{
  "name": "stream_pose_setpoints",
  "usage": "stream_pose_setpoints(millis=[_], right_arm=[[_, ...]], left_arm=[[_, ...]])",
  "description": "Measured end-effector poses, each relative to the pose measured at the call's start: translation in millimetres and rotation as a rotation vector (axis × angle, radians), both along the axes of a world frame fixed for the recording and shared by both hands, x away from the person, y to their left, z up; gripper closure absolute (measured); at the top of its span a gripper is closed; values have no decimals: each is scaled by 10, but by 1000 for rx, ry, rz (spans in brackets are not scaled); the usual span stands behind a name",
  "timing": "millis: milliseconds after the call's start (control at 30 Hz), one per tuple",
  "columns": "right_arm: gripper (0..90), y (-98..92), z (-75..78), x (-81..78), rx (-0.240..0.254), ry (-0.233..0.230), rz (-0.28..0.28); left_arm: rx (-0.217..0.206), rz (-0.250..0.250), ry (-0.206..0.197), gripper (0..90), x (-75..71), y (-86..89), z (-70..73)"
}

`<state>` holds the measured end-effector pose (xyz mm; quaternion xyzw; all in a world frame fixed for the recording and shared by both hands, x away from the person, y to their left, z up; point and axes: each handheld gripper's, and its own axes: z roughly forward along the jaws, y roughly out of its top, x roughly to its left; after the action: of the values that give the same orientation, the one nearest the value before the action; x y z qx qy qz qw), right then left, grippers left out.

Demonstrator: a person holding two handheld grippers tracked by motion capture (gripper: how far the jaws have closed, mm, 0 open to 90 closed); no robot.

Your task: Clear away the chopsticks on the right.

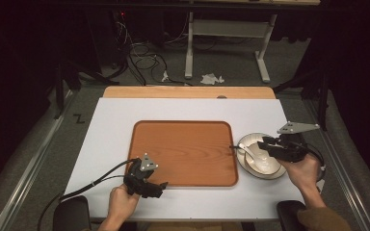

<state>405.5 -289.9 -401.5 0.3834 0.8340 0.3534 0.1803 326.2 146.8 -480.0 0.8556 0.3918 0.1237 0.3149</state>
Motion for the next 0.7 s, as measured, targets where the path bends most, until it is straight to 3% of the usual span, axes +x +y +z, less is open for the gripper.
stream_pose_setpoints(millis=[100,267,567,600,700], right_arm=[[685,-147,10,43,-37,-34,-57],[698,-362,-75,149,-47,-17,-142],[717,-563,-301,277,-84,63,-207],[717,-575,-372,318,-115,98,-212],[704,-598,-429,351,-124,129,-220]], left_arm=[[3,1,4,165,7,-3,-4],[3,2,5,165,10,-4,-4],[4,1,8,166,15,-8,-11],[4,1,7,165,9,-5,-8],[2,3,6,165,9,-6,-10]])
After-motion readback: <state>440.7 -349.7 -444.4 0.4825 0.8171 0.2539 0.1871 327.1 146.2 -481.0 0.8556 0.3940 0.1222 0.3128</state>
